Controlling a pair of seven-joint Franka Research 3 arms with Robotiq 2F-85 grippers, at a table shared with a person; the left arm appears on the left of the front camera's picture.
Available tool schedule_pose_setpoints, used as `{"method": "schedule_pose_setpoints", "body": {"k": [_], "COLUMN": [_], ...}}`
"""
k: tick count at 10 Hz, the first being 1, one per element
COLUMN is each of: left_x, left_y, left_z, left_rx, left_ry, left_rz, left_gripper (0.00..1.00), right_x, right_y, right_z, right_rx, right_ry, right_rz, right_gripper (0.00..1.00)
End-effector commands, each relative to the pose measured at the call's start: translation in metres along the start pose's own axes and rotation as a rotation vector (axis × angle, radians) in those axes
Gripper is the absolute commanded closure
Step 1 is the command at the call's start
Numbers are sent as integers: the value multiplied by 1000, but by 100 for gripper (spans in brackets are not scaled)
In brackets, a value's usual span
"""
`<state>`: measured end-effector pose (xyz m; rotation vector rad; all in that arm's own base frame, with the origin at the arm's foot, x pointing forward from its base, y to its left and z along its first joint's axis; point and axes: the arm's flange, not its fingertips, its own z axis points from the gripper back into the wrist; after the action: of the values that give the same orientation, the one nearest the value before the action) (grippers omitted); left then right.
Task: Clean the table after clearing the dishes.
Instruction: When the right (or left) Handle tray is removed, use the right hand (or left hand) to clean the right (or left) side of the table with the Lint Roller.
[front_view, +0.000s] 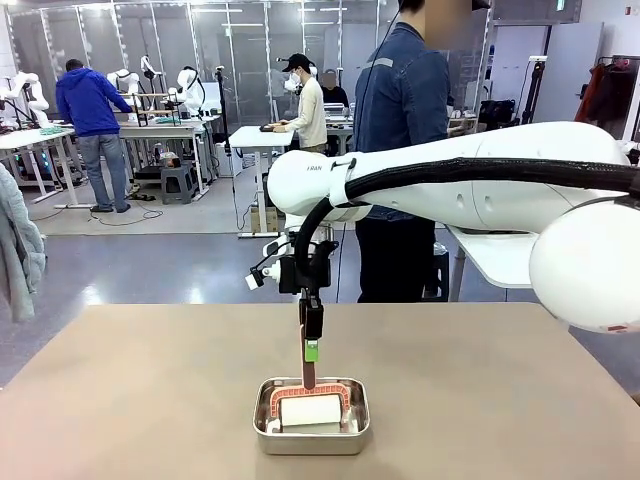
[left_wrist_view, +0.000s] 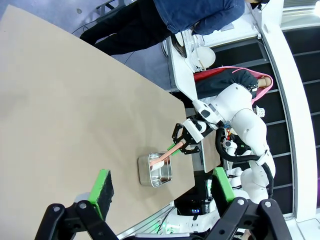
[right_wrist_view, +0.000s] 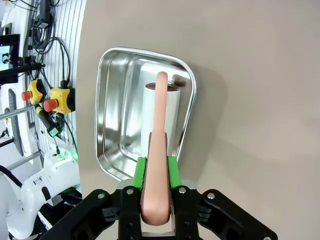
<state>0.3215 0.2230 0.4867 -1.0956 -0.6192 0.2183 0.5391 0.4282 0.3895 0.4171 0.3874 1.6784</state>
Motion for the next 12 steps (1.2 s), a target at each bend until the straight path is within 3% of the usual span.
{"method": "schedule_pose_setpoints", "body": {"k": [1,5,6,9,12], "left_x": [-1,-1,-1,-1,-1], "left_y": [-3,-3,-3,-3,-3], "left_z": [3,3,3,3,3], "left_rx": [-8,-8,-8,-8,-8], "left_ry": [-2,-2,-2,-2,-2], "left_rz": [16,16,16,16,16], "left_gripper": [0,0,0,0,0], "right_x": [10,8,2,-42,-116], "right_y": [1,16,36,128,175], "right_z": [8,17,33,80,88], "right_rx": [10,-23,-29,-176,-199], "right_ry": [25,33,16,-168,-456], "right_rz": [-21,-65,-224,-516,-884], "right_gripper": [100,98,100,100,100]}}
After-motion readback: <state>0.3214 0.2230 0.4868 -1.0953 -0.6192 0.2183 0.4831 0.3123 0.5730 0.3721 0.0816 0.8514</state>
